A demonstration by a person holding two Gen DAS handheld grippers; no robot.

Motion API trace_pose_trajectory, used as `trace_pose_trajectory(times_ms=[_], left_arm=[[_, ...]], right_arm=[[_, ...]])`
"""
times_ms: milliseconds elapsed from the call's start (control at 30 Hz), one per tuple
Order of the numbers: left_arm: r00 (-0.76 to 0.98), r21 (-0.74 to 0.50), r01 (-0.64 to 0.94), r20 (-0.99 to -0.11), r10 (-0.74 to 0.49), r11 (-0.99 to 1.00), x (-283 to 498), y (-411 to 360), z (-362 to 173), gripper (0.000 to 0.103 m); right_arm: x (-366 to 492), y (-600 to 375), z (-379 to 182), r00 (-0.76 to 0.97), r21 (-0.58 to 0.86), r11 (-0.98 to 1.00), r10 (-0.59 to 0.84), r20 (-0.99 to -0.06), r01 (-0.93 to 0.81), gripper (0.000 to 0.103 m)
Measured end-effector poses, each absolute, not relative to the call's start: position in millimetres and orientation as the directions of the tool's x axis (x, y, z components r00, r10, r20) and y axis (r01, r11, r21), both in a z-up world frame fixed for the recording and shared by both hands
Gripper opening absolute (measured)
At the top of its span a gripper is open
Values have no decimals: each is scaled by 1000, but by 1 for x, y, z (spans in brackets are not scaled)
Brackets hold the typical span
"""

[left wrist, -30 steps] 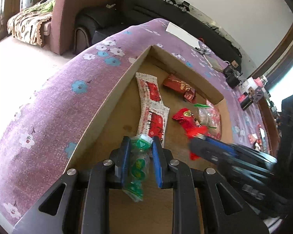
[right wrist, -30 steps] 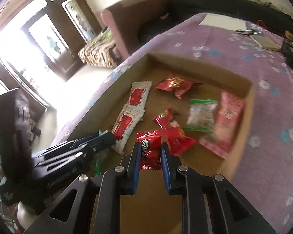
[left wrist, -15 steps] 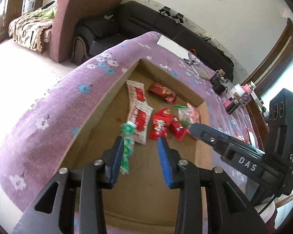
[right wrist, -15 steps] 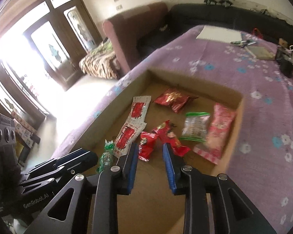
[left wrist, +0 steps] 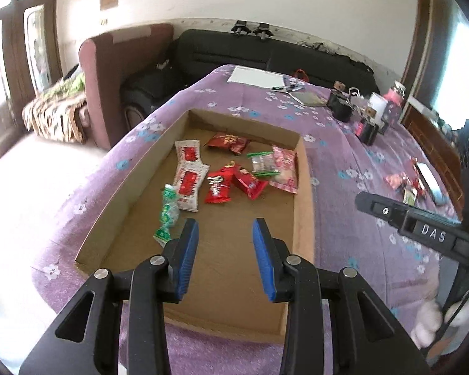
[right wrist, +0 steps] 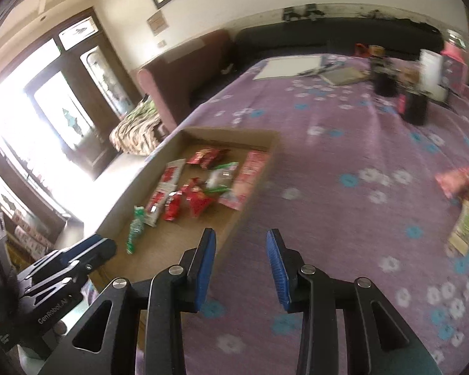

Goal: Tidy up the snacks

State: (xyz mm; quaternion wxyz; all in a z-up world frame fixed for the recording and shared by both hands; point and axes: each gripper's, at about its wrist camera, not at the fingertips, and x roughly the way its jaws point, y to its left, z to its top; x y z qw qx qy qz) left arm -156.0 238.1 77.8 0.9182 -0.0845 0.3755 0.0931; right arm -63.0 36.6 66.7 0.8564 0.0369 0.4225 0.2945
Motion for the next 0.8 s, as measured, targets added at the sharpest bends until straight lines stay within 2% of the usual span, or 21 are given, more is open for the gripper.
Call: trace_pose_trajectory(times_ms=[67, 133, 367, 800], left_arm=[[701, -67, -219, -705, 109, 973, -157, 228, 79, 38], [702, -52, -212, -702, 115, 976, -158, 220, 80, 53], [697, -10, -172, -707, 115, 985, -157, 191, 79, 54], [672, 28, -126, -733, 107, 992, -150, 164, 67, 54]], right_arm=[[-63, 22, 65, 479, 322, 831, 532, -698, -454, 35], [-64, 7, 64, 490, 328, 838, 527, -695, -436, 35], [-67, -35, 57, 515, 345, 858, 506, -692, -379, 40], [-59, -106, 34, 541, 366, 897, 441, -716, -247, 40]])
